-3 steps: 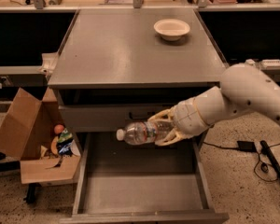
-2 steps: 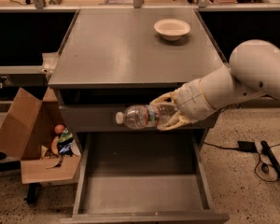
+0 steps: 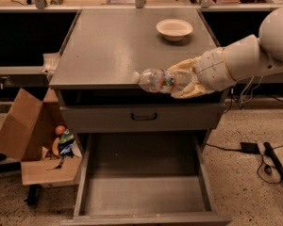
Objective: Pick water bottle from middle drawer and place on counter
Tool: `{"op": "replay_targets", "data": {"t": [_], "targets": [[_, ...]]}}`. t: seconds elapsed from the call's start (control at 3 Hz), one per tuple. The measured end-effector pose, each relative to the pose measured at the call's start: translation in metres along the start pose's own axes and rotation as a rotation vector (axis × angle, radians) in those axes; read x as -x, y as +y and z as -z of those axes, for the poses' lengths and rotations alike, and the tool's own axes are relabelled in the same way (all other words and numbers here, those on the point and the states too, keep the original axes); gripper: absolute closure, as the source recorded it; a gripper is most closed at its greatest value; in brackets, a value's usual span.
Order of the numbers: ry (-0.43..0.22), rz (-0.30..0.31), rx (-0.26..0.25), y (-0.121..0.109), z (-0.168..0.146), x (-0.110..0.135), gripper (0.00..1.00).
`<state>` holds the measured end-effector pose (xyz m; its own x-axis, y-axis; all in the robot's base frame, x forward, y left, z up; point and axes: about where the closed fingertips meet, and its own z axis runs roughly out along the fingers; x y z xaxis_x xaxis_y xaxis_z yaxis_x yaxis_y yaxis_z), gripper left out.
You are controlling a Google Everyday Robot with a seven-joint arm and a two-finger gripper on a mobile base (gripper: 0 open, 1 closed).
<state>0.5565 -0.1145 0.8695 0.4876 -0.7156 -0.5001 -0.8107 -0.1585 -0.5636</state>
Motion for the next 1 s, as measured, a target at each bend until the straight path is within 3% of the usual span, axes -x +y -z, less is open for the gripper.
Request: {"op": "replay_targets", "data": {"t": [0.33, 0.67, 1.0], "targets": [[0.007, -0.006, -0.001, -0.003, 0.0, -0.003, 1.0], [0.086, -0.075, -0.014, -0.038, -0.003, -0.031, 1.0], [0.14, -0.19, -0.026, -0.072, -0.004, -0.063, 1.0]]}}
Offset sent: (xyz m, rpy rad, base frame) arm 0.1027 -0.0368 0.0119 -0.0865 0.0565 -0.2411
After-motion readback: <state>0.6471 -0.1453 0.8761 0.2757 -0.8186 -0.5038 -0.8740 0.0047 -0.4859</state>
